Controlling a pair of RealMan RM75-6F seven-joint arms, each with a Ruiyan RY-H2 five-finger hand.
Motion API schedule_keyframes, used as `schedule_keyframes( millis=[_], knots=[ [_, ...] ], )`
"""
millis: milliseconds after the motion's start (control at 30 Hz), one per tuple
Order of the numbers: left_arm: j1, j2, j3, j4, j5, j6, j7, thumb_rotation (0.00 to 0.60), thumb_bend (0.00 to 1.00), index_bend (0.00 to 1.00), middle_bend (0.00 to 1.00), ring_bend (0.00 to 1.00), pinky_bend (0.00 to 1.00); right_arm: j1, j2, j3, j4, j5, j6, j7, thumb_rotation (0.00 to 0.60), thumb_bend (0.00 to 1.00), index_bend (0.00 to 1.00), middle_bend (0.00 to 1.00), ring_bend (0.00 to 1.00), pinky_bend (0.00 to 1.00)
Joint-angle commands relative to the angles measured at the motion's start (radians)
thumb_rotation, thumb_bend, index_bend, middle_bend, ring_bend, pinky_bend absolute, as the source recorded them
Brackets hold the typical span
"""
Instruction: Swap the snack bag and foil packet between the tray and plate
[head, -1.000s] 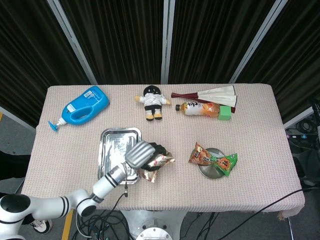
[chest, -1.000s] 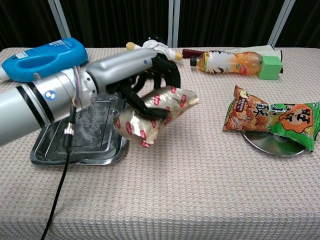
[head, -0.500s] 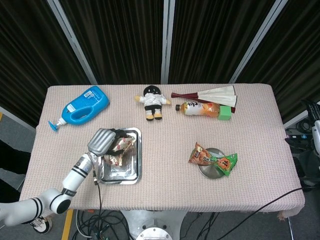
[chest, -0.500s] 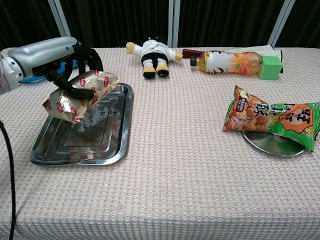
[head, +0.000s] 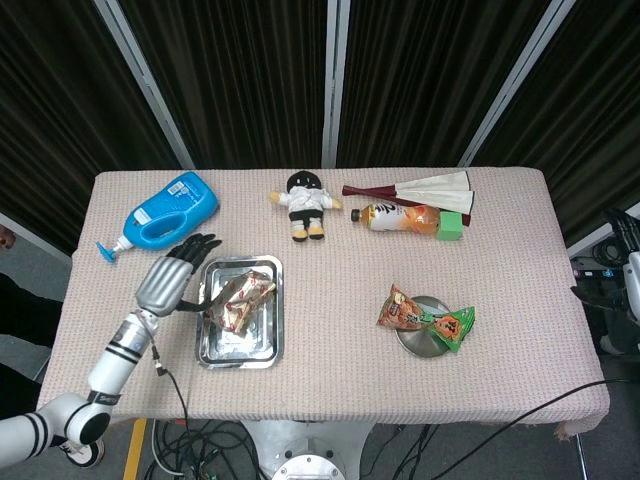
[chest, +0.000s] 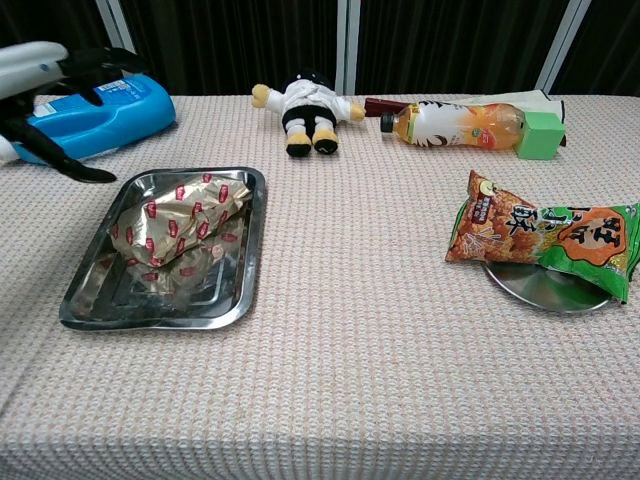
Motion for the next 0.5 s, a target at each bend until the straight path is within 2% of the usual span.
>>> schedule_keyframes(
  millis=[33, 167, 267, 500],
  knots=[
    [0.118, 0.113, 0.043, -0.091, -0.003, 0.136, 0.096, 0.6, 0.12, 0.09, 0.06, 0.03, 0.2, -0.081, -0.048, -0.064, 0.03, -0.05, 0.105, -0.08, 0.6, 0.0, 0.0, 0.02, 0.0, 0.0],
    [0.22, 0.199, 0.114, -0.14, -0.007, 0.2, 0.147, 0.6, 0.12, 0.09, 0.06, 0.03, 0.16, -0.143, -0.062, -0.13, 0.036, -0.088, 0.128, -0.054, 0.6, 0.0, 0.0, 0.0, 0.0, 0.0],
    [0.288, 0.218, 0.145, -0.135, 0.0, 0.26, 0.147, 0.6, 0.12, 0.09, 0.06, 0.03, 0.16, -0.18, -0.074, -0.155, 0.044, -0.106, 0.162, -0.061, 0.6, 0.0, 0.0, 0.0, 0.0, 0.0],
    [0.383, 0.201, 0.171, -0.102, 0.054, 0.362, 0.123, 0.6, 0.12, 0.09, 0.08, 0.03, 0.16, -0.236, -0.113, -0.195, 0.056, -0.158, 0.226, -0.082, 0.6, 0.0, 0.0, 0.0, 0.0, 0.0]
  ],
)
